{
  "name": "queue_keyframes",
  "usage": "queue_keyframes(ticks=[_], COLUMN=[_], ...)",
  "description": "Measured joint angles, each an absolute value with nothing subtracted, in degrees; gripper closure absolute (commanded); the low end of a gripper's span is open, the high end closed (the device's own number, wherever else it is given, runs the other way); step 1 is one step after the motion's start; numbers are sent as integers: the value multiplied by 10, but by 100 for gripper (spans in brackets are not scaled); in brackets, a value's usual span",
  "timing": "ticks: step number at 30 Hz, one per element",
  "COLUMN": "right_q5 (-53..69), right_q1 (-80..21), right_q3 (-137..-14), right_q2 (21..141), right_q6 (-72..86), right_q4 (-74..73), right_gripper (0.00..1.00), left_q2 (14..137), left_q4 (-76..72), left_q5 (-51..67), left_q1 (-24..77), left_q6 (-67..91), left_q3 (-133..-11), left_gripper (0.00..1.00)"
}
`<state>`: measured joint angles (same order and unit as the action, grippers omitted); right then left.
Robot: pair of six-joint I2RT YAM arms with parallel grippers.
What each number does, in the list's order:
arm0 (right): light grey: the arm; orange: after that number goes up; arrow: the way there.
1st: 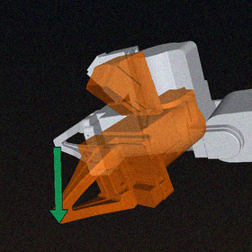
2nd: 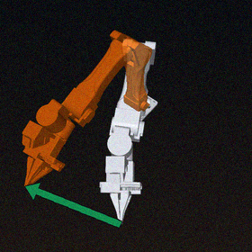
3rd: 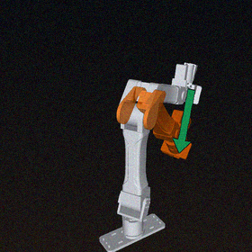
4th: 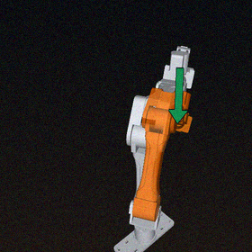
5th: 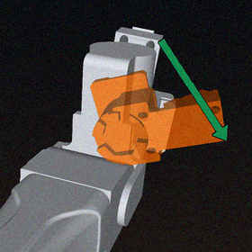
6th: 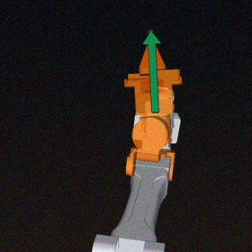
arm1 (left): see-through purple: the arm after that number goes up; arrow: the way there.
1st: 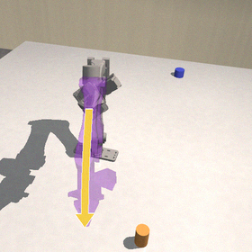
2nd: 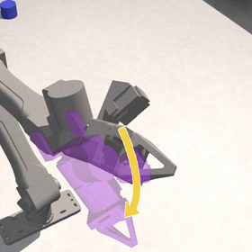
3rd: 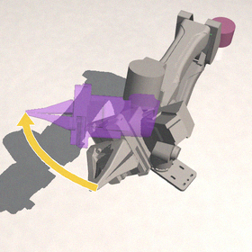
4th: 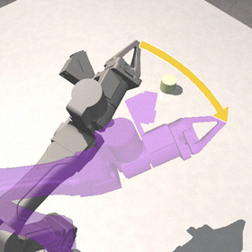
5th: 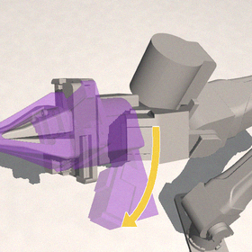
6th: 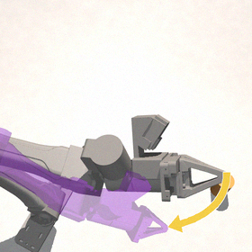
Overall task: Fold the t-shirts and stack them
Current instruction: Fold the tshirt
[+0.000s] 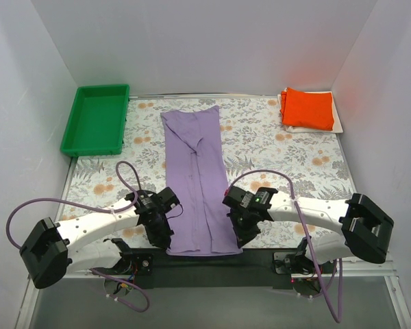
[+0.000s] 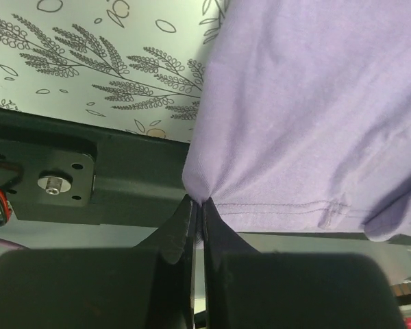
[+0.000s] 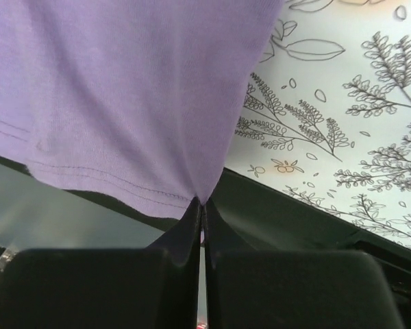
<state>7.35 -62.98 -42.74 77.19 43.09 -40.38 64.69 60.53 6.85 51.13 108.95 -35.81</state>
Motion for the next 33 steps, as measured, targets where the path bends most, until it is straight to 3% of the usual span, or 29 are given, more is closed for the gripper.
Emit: queue_keyframes(ticks=[5, 10, 20, 33], right_q5=[74, 45, -34, -70], right_q1=[-573, -475, -405, -382], right_q3=[-495, -625, -847, -892], right_q2=[788, 837, 974, 1060], right_q6=[386, 308, 166, 96], right_q4=[-447, -468, -458, -381], right_gripper=[99, 99, 99, 99], left_q2=[658, 714, 823, 890], left_q4=[623, 615, 466, 289], left_q5=[56, -7, -131, -167], left_q1=[486, 369, 275, 244], left_q6=[1070, 1001, 858, 762], left_q3=[-396, -496, -610, -607], left_gripper=[97, 97, 97, 97])
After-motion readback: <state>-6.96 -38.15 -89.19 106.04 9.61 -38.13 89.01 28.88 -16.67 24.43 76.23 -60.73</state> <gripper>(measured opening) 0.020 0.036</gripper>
